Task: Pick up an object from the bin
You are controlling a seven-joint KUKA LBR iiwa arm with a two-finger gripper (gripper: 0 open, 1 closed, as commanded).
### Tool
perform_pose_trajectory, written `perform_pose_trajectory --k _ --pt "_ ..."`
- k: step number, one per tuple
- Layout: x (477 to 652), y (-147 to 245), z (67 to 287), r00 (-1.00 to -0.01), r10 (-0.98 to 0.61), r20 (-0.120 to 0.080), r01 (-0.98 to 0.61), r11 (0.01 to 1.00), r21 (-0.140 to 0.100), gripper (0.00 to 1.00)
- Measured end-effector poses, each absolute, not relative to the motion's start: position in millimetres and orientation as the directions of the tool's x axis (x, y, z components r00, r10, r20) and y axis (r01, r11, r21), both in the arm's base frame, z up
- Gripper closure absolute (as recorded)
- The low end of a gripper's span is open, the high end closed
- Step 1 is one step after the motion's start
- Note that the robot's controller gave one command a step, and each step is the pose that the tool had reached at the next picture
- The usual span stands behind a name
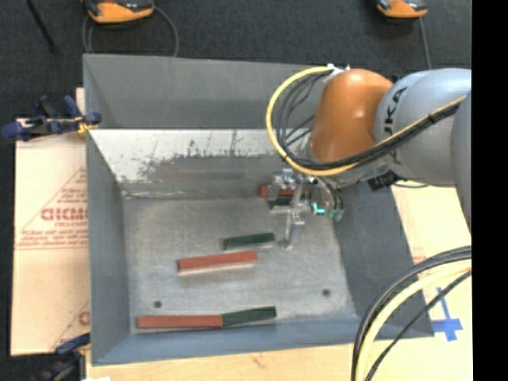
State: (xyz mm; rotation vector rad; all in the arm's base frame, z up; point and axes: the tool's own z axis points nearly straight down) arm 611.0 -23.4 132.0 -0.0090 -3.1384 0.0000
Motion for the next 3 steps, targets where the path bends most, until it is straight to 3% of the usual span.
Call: perform_pose_trajectory --k 1,2,3 --pt "625.2 10 67 -0.996 -0.094 -0.001 -0.094 0.996 0.000 0.00" --pt "626.2 9 71 -0.996 -0.092 -0.005 -0.092 0.996 0.000 1.00" --pt "616.7 10 249 -1.000 -0.028 -0.014 -0.028 1.000 0.001 1.00"
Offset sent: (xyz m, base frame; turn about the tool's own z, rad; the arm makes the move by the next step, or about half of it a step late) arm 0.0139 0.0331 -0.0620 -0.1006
